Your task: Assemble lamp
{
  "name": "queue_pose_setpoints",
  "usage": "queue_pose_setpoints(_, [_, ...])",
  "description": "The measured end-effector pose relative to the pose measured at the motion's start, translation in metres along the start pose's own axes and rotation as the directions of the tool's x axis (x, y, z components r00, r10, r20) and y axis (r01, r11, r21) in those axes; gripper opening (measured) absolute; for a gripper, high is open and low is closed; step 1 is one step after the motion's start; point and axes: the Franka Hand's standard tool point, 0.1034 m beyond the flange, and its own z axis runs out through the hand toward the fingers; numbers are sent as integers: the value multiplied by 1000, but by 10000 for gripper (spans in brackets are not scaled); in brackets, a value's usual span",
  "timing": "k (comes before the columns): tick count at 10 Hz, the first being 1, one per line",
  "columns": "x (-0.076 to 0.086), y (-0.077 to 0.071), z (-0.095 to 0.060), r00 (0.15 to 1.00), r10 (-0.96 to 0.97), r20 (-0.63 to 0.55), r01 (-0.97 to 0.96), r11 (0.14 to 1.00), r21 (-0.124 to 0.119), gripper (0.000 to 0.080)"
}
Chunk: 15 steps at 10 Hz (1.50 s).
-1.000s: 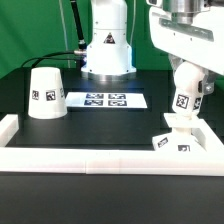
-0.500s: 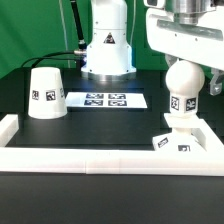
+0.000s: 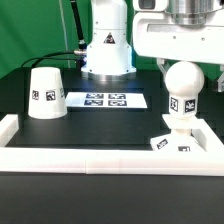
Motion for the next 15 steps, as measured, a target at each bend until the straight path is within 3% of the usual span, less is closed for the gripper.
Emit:
queue_pose_setpoints(2, [2, 2, 0, 969, -248, -8, 247, 969, -21, 699])
queue_pose_setpoints(7, [8, 8, -1, 764, -645, 0, 645, 764, -21, 699])
queue_pose_setpoints(13, [14, 12, -3, 507, -862, 7, 862, 507, -33, 699])
queue_pose_setpoints(15, [14, 12, -3, 508, -862, 3, 861, 507, -34, 699])
